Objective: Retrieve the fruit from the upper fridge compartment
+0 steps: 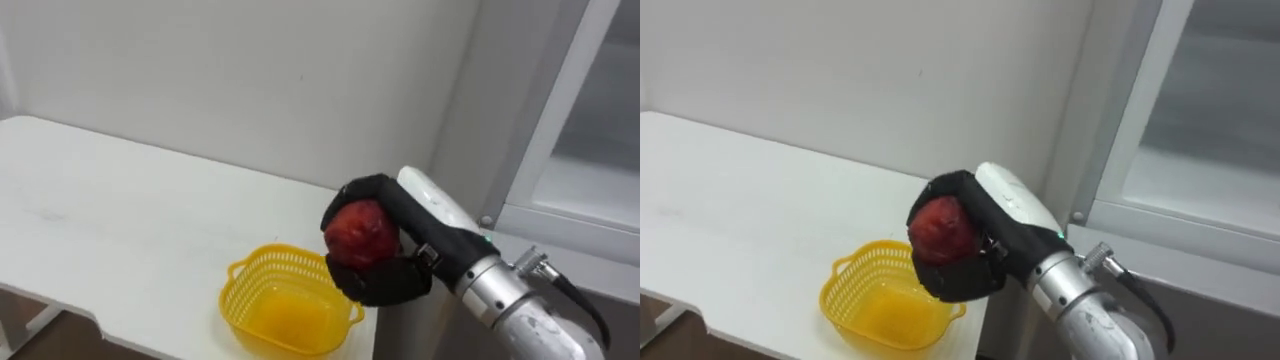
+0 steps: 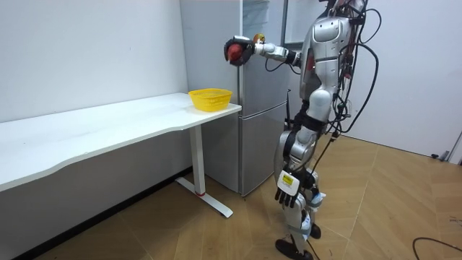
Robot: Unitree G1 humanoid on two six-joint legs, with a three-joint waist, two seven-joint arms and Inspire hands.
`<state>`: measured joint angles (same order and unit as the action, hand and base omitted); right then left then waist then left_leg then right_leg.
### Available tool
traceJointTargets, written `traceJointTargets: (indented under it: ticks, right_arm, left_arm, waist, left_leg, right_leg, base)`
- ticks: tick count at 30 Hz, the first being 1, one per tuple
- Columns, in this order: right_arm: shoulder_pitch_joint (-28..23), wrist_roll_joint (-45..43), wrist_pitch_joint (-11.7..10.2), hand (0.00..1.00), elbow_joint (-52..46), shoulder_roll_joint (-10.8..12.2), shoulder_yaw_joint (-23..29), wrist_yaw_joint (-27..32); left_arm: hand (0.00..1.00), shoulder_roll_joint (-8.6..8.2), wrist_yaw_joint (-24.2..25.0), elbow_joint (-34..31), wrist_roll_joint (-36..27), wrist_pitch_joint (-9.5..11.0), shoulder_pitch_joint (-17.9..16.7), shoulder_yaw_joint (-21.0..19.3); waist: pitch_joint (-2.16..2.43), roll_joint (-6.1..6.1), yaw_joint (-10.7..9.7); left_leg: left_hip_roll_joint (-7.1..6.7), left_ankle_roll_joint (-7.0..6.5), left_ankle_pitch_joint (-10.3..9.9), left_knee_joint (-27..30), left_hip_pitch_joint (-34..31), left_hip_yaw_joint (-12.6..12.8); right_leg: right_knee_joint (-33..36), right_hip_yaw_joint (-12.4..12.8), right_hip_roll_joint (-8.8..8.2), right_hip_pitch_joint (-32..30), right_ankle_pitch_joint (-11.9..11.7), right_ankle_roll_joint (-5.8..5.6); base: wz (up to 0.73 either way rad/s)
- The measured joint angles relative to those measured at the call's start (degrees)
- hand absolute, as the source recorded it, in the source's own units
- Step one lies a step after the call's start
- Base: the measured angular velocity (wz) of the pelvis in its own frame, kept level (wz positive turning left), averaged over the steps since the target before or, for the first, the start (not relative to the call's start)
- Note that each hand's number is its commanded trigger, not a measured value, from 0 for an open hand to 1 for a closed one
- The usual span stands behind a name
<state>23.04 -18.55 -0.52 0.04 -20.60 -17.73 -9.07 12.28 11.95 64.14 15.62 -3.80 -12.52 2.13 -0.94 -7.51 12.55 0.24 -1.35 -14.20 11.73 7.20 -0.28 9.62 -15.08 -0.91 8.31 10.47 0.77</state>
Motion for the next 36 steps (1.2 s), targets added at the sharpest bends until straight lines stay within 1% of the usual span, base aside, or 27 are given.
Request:
traceJointTargets:
  ticks: [1,3,6,8,11,13,14,17,26,31,33,36]
  right_arm:
    - [0.0,0.0,0.0,1.0,1.1,0.1,-0.3,0.0]
    - [0.0,0.2,0.1,1.0,2.5,0.1,-0.7,0.0]
    - [0.0,0.3,0.1,1.0,5.0,0.3,-1.1,0.0]
    - [0.6,0.3,0.1,1.0,8.5,1.1,-1.1,0.2]
    - [0.6,0.2,0.8,1.0,11.5,1.2,-1.2,0.2]
    - [0.6,0.2,0.8,1.0,12.4,1.2,-1.2,0.2]
    - [0.6,0.2,0.9,1.0,12.8,1.2,-1.2,0.2]
    - [0.6,0.3,1.2,1.0,13.5,1.2,-1.5,0.4]
    - [0.6,0.2,1.5,1.0,15.3,1.2,-3.6,0.4]
    - [0.6,-2.0,1.5,1.0,15.3,1.2,-3.6,0.8]
    - [0.6,-2.2,1.5,1.0,15.3,1.2,-3.6,0.9]
    - [0.7,-2.2,1.5,1.0,15.3,1.2,-3.5,1.0]
  left_arm:
    - [0.0,0.11,0.0,0.0,-0.2,0.0,0.2,0.5]
    - [0.0,0.39,0.1,-0.1,-0.4,-0.1,-0.2,1.4]
    - [0.0,0.35,0.4,-0.1,-0.3,-0.6,-0.4,1.5]
    - [0.0,0.34,1.3,-0.1,-0.3,-1.1,-1.2,1.6]
    - [0.0,0.35,1.4,-0.7,-0.3,-1.3,-1.6,1.6]
    - [0.0,0.37,1.5,-1.6,-0.3,-1.7,-2.1,1.6]
    - [0.0,0.42,1.6,-2.3,-0.3,-2.1,-2.3,1.6]
    - [0.0,0.7,1.6,-2.8,-0.4,-2.1,-2.2,1.6]
    - [0.0,0.78,2.3,-2.9,-0.3,-2.1,-2.5,1.6]
    - [0.0,0.76,2.3,-2.9,-0.3,-2.1,-2.7,1.6]
    - [0.0,0.76,2.2,-2.9,-0.3,-2.1,-3.0,1.6]
    - [0.0,0.67,2.3,-2.9,-0.3,-2.2,-3.6,1.6]
  waist:
    - [0.0,0.0,0.2]
    - [0.0,0.01,0.6]
    - [-0.05,0.21,0.6]
    - [-0.09,0.44,0.7]
    - [-0.1,0.51,0.9]
    - [-0.09,0.52,1.4]
    - [-0.08,0.51,1.6]
    - [-0.05,0.47,2.1]
    - [0.01,0.39,2.4]
    - [0.05,0.32,3.2]
    - [0.18,0.14,3.3]
    - [0.24,0.03,3.3]
  left_leg:
    - [-0.06,-0.02,0.0,0.0,-0.3,-0.3]
    - [-0.1,-0.02,0.0,0.0,-0.6,-0.7]
    - [-0.14,-0.02,0.0,0.1,-0.6,-1.5]
    - [-0.16,0.02,0.1,0.2,-0.6,-2.0]
    - [-0.14,0.04,0.1,0.1,-0.6,-2.5]
    - [-0.12,0.04,0.1,0.1,-0.7,-2.5]
    - [-0.1,0.04,0.1,0.1,-0.7,-2.7]
    - [-0.08,0.05,0.1,0.1,-0.7,-3.1]
    - [-0.19,0.03,0.1,0.1,-0.6,-3.6]
    - [-0.25,0.02,0.1,0.1,-0.6,-3.6]
    - [-0.5,0.01,0.1,0.2,-0.6,-3.6]
    - [-0.9,0.0,0.1,0.9,-0.7,-3.8]
  right_leg:
    - [0.0,-0.6,-0.08,-0.2,0.0,-0.01]
    - [0.0,-0.8,-0.05,-0.3,0.0,-0.02]
    - [-0.1,-1.0,-0.04,0.0,0.0,-0.02]
    - [-0.1,-1.4,-0.08,0.2,0.0,-0.02]
    - [-0.1,-1.6,-0.07,0.1,0.0,-0.03]
    - [-0.1,-1.6,-0.1,0.1,0.0,-0.03]
    - [-0.1,-1.7,-0.17,0.1,0.0,-0.03]
    - [-0.1,-2.2,-0.27,0.2,0.0,-0.04]
    - [-0.1,-2.2,-0.39,0.8,0.0,-0.06]
    - [0.0,-2.2,-0.4,0.8,0.0,-0.07]
    - [0.0,-2.2,-0.46,0.9,0.1,-0.15]
    - [0.0,-2.3,-0.7,1.2,0.2,-0.33]
  base:
    - [0.13]
    - [0.13]
    - [0.13]
    - [0.09]
    - [0.09]
    - [0.0]
    - [0.03]
    - [0.06]
    - [0.04]
    - [0.0]
    - [0.0]
    - [0.04]
